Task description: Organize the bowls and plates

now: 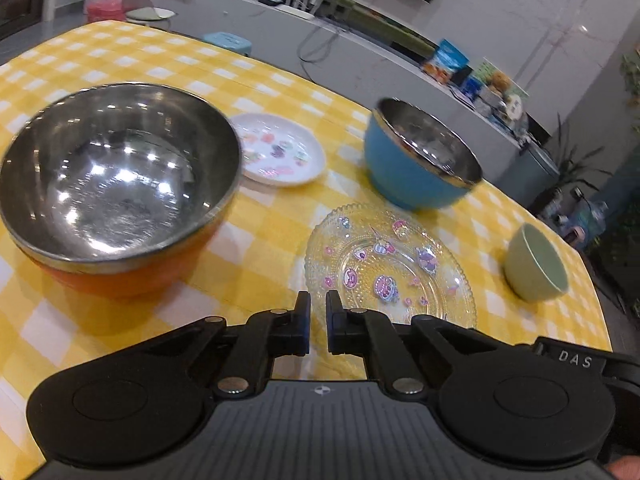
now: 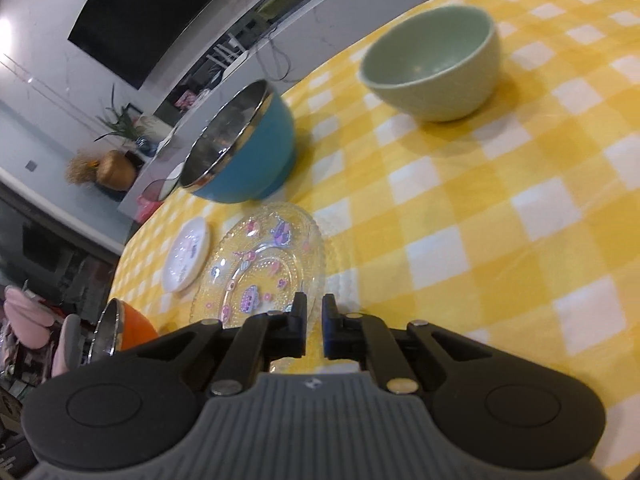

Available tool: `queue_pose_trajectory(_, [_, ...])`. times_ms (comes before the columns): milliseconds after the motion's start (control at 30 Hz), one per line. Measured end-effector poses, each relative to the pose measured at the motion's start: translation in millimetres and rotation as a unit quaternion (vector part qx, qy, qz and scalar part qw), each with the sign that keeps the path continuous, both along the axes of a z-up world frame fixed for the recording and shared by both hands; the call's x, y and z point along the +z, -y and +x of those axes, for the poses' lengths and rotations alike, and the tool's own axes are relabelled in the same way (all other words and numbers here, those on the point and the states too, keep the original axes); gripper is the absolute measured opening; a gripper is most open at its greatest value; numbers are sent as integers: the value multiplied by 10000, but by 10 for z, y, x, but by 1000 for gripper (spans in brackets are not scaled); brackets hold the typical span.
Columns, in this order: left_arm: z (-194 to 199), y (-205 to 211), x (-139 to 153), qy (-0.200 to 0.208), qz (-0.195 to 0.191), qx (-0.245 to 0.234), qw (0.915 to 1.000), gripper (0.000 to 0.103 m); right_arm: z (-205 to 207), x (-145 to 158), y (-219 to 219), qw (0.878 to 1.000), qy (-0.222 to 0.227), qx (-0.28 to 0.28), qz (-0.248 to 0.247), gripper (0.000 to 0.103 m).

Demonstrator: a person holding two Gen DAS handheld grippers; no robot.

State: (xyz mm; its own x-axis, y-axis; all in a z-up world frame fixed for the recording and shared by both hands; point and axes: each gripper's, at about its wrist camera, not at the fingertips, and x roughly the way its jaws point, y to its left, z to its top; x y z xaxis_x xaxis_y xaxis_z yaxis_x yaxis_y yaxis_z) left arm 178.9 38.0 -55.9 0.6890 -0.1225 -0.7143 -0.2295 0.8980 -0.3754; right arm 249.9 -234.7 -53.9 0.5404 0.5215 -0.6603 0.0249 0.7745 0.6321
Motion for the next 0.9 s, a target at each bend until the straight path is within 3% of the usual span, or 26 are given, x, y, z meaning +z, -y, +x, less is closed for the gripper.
queue_pose_trajectory(100, [13,46,5,87,250,87,9996,13,2,14,-5,9999,105,29,-123,11])
queue_pose_trajectory(133, [15,51,8,150,370,158,9991,21,10,21,-14,9996,188,21,-214,13])
queue_pose_trajectory(200, [22,43,4,268,501,259,9980,30,41,27,-32,9986,381,38,-357,33])
queue_pose_trajectory(267, [42,7,-30,249,352,281,9987,32,74,22,-32,9980,535,47,-344,37])
queue_pose_trajectory(333, [61,-15,-68,208,218,266,9992,36,106,-2,-32,9975,621,58,-319,37])
queue_pose_trajectory(467, [78,48,-79,271,524,182,9981,37,132,-39,-25,9967,772,36,-240,37])
queue_pose_trajectory(567, [86,76,-88,301,547,104,9980,37,132,-41,-60,9958,869,112,-262,36])
queue_pose_trajectory(633, [83,92,-90,331,593,58,9977,33,135,-56,-92,9956,888,193,-243,30])
queue_pose_trajectory(733, [84,101,-96,347,545,-41,9979,18,123,-59,-124,9951,916,209,-306,25])
queue_pose_trajectory(800, [82,112,-89,356,558,-52,9978,17,127,-64,-113,9954,878,169,-355,14])
queue_pose_trajectory(900, [81,126,-90,368,585,-62,9976,17,144,-98,-48,9970,734,58,-222,7])
